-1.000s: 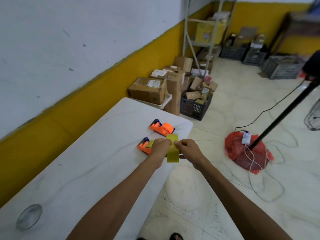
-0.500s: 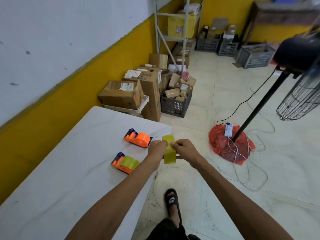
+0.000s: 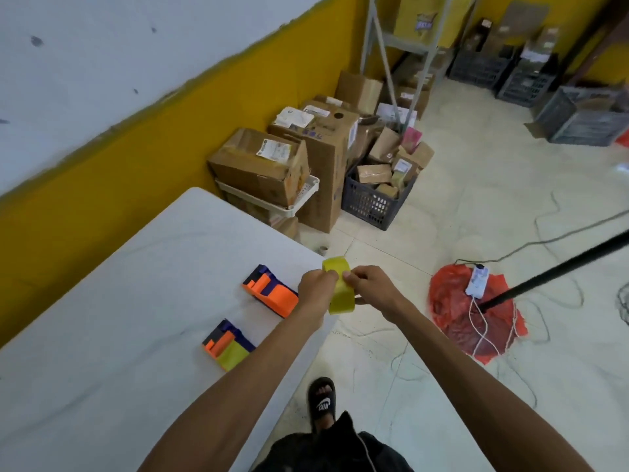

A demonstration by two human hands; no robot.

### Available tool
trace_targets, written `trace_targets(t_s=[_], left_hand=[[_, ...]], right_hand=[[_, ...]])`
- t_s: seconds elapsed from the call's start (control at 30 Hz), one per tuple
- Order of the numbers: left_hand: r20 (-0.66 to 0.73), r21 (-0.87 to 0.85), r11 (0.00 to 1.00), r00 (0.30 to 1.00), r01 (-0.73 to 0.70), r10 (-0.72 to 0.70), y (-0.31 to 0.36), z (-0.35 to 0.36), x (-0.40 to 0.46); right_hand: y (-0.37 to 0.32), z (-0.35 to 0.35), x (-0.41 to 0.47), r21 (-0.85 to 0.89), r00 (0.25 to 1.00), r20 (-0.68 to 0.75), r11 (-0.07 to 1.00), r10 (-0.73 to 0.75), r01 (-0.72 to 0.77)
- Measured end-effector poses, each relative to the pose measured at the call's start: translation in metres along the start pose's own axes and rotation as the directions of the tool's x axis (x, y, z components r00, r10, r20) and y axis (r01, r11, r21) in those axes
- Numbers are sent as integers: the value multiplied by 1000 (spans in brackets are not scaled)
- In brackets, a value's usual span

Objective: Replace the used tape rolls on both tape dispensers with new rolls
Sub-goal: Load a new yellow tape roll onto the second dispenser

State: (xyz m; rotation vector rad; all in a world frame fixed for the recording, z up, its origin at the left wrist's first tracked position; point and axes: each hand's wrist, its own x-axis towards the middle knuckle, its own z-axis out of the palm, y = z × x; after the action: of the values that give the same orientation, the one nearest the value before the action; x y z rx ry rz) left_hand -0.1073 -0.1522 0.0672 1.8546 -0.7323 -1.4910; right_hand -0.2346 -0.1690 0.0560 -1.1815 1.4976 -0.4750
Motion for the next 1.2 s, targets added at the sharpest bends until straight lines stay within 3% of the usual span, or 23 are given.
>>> trace_targets(t_s=[0.47, 0.8, 1.0, 1.2], left_hand=[[-214, -313, 941, 956, 127, -200, 6, -32, 48], [-383, -542, 828, 836, 141, -393, 7, -18, 65], [-482, -534, 838, 776, 108, -407, 20, -14, 65], [-597, -352, 930, 739, 108, -312, 16, -21, 59]], right_hand=[[-41, 28, 86, -189, 938, 346, 979, -10, 80], [-51, 36, 137, -290, 806, 588, 949, 71, 128], [-68, 38, 150, -299, 727, 680, 940, 90, 163], [-75, 42, 154, -262, 657, 750, 946, 74, 193]])
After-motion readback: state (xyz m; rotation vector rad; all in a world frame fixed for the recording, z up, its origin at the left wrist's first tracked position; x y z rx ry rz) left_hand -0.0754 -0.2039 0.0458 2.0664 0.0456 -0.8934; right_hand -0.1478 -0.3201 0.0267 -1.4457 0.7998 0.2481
